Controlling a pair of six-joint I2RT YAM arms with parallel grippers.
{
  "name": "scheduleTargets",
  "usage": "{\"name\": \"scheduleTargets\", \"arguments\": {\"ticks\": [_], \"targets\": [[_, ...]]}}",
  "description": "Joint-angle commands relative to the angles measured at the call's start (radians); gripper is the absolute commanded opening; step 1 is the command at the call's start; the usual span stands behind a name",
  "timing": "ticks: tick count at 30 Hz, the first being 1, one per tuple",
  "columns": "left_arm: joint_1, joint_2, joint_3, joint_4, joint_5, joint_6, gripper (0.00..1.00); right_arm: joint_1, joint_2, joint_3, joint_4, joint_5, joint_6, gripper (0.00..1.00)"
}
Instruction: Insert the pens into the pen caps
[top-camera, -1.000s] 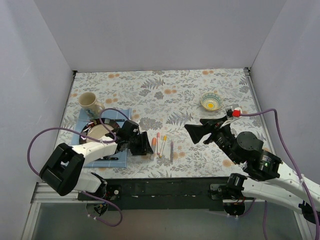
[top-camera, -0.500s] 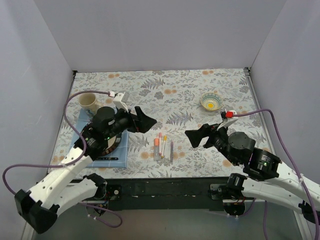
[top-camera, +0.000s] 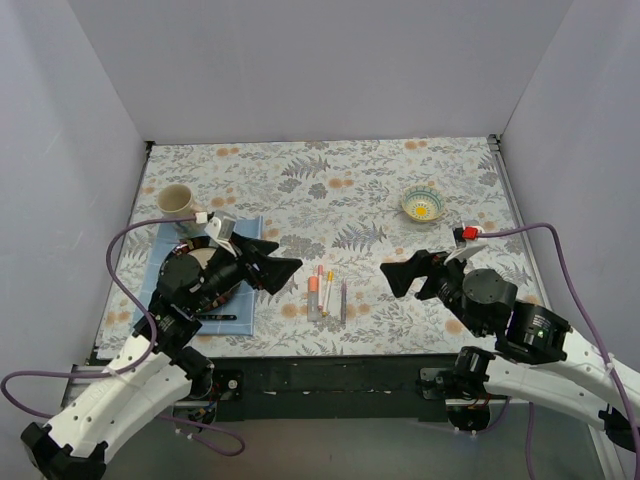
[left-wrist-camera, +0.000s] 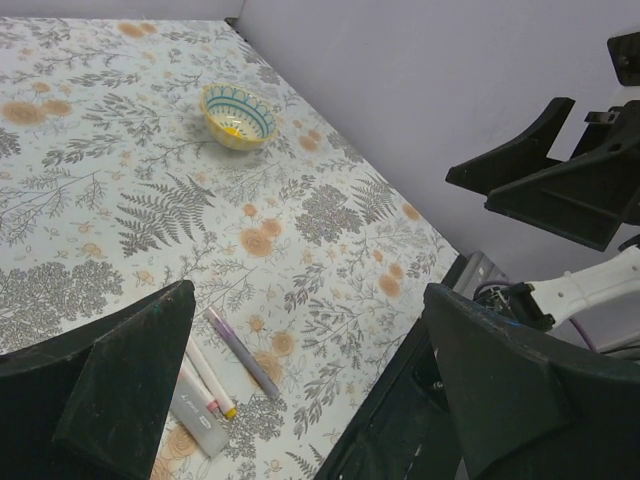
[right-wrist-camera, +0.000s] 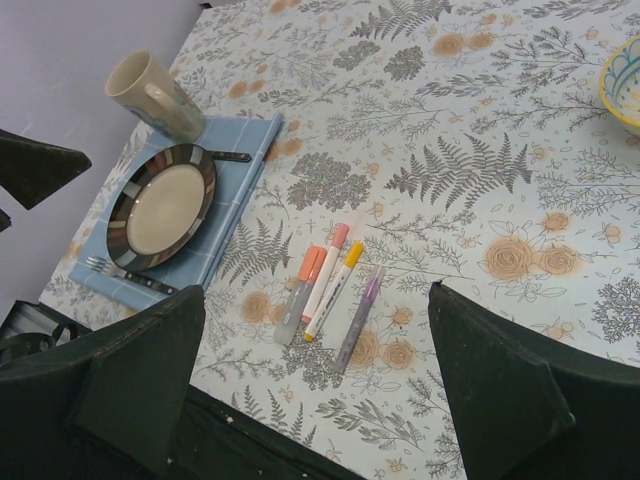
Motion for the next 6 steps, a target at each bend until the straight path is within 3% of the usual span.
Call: {"name": "scheduleTargets", "arguments": {"ticks": [1,6], "targets": [[-0.003,0.007,0.010,0.041,0.042,0.021,0.98,0.001,-0.003,-0.015,0.053,0.037,-0.006,0.98],[-0.004,0.020,0.019,0.029,0.065,0.017,0.98,0.002,-0.003,-0.029,0.078,0.040,-0.021,0.98]]}}
